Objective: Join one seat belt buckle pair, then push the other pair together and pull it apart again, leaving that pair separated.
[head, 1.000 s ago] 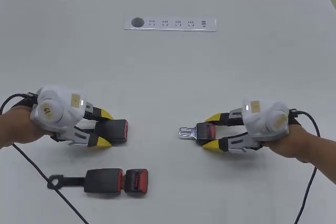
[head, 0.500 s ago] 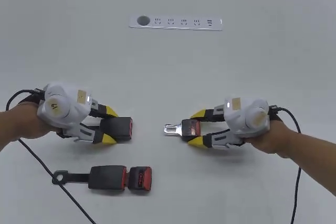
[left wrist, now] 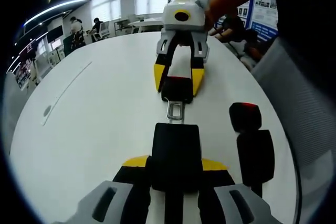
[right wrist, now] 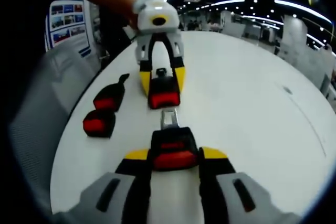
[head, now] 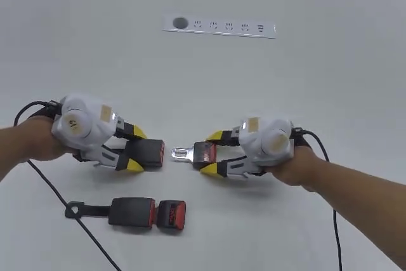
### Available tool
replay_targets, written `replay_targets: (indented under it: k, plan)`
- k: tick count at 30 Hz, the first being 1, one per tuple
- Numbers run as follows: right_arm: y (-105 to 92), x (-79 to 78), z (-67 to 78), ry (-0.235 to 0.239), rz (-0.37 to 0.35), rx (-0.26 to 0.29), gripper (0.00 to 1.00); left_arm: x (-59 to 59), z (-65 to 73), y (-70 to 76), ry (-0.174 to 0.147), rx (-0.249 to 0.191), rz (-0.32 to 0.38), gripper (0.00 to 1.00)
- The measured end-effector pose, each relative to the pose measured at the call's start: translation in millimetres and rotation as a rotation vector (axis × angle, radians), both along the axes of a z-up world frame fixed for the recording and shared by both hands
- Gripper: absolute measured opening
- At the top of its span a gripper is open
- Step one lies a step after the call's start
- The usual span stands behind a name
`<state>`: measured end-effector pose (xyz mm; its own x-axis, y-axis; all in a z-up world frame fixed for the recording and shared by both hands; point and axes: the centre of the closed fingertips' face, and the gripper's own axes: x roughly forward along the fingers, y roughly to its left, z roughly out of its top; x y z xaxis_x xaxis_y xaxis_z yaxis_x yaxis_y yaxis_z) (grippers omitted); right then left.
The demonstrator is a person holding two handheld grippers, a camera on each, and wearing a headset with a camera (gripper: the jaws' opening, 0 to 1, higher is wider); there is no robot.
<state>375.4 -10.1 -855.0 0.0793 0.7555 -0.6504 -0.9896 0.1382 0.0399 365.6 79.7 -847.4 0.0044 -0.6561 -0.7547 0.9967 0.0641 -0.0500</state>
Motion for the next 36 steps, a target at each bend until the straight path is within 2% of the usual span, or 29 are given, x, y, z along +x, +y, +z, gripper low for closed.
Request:
replay_targets:
  k: [6, 11, 14, 16, 28, 32, 34, 36]
  plan:
    - [15.0, -1.1, 0.4, -0.006, 0.015, -0.011, 0.35, -0.2, -0.2, 0.1, -0.002, 0.002, -0.001, 0.35]
    - [19.4, -3.1, 0.3, -0.004, 0.029, -0.021, 0.35, -0.1, -0.4, 0.9, -0.001, 0.003, -0.002, 0.35]
    - [29.9, -5.3, 0.8, -0.005, 0.04, -0.023, 0.35, -0.2, -0.5, 0.5, -0.005, 0.008, -0.008, 0.35]
    - [29.0, -4.7, 0.5, -0.009, 0.047, -0.033, 0.35, -0.9, -0.8, 0.1, -0.005, 0.023, -0.026, 0.35]
    - [29.9, -3.5, -1.1, 0.011, 0.042, -0.057, 0.35, -0.9, -1.0, -2.6, -0.019, 0.042, -0.051, 0.34]
    - [39.1, -3.8, -1.3, 0.033, 0.01, -0.05, 0.35, -0.8, -1.4, -2.7, -0.022, 0.041, -0.055, 0.34]
    - [44.3, -4.6, -1.9, 0.022, 0.005, -0.058, 0.35, -0.7, -1.6, -2.7, -0.022, 0.042, -0.054, 0.34]
    - [44.6, -4.0, -1.6, 0.024, -0.041, -0.074, 0.35, -0.6, -1.7, -2.6, -0.023, 0.043, -0.056, 0.34]
